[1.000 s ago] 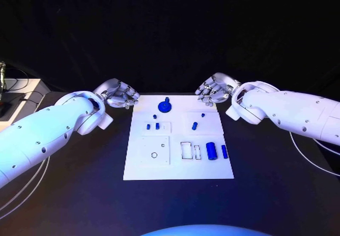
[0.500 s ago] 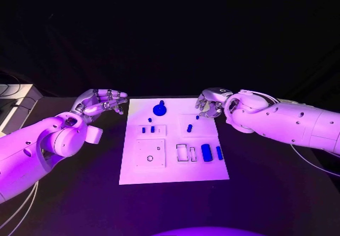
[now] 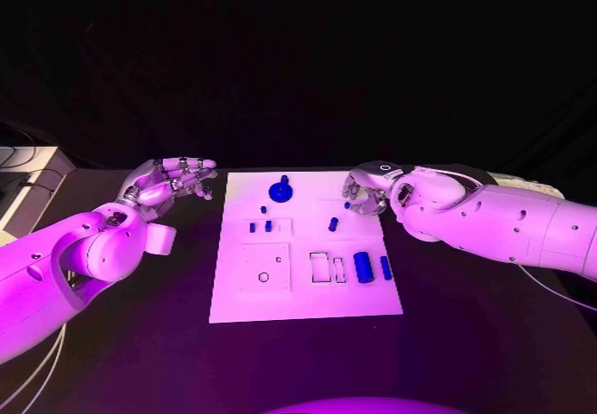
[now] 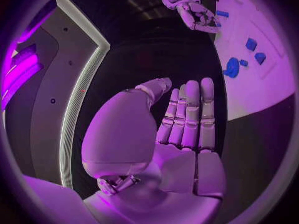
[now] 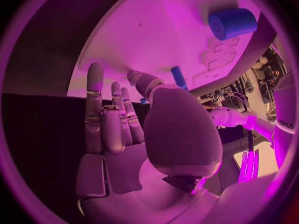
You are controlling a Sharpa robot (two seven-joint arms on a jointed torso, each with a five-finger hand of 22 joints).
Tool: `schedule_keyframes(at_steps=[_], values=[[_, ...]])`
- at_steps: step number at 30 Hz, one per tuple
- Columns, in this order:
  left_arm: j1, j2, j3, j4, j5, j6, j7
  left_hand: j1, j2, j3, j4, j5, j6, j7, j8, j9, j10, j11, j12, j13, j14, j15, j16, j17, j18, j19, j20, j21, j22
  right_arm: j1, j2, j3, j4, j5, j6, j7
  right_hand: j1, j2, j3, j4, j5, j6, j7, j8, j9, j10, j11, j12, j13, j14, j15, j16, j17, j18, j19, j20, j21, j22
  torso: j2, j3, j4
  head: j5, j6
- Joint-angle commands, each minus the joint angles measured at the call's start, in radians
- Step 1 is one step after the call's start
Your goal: Assemble the parts on the task board
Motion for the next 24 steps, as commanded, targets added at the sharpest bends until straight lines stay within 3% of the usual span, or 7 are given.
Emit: schedule_keyframes(at_steps=[1,11,24], values=[[-0.001,-0.001,0.002,-0.001,0.022,-0.004,0.022,-0.006,-0.001,-0.008,-0.001,-0.003,0.001,-0.003,0.004,-0.001,-0.003,0.003,0.002,-0.001,0.010,-0.001,-0.004,-0.001,0.015,0.008,0.000,-0.004,-0.002,-0.002,0.000,0.000,0.006,-0.038,0.034,0.003,0.008,-0.008,-0.001,0.003,0.001,-0.002,-0.008,-0.004,0.001,0.000,-0.003,0.004,0.001,0.059,0.003,0.006,0.001,0.004,0.008,0.000,0.003,0.002,0.000,0.0010,0.0005,0.000,-0.002],[-0.003,-0.002,0.003,-0.007,0.017,-0.002,0.016,-0.003,-0.001,-0.008,-0.002,-0.003,0.003,-0.003,0.005,0.000,-0.007,0.004,0.001,-0.002,0.010,-0.001,-0.005,-0.001,0.015,0.011,-0.001,-0.006,-0.004,-0.004,0.000,-0.001,0.020,-0.030,0.033,0.018,0.021,-0.006,0.006,0.001,0.019,0.004,-0.008,0.000,0.004,0.009,-0.004,0.007,0.002,0.057,0.001,0.014,0.004,0.004,0.008,-0.002,0.007,0.009,0.001,0.0012,-0.0002,0.001,-0.004],[-0.004,0.001,0.003,-0.015,0.015,0.001,0.005,-0.001,-0.001,-0.009,-0.003,-0.003,0.004,-0.003,0.006,0.000,-0.010,0.004,0.000,-0.002,0.011,-0.001,-0.006,-0.001,0.015,0.013,-0.001,-0.008,-0.005,-0.006,0.004,-0.001,0.026,-0.008,0.020,0.030,0.033,0.016,0.046,0.007,0.024,0.034,-0.014,0.021,0.016,0.050,-0.012,0.012,0.004,0.055,-0.004,0.033,0.010,0.004,0.005,-0.007,0.027,0.036,-0.001,0.0005,0.0011,0.001,-0.009]])
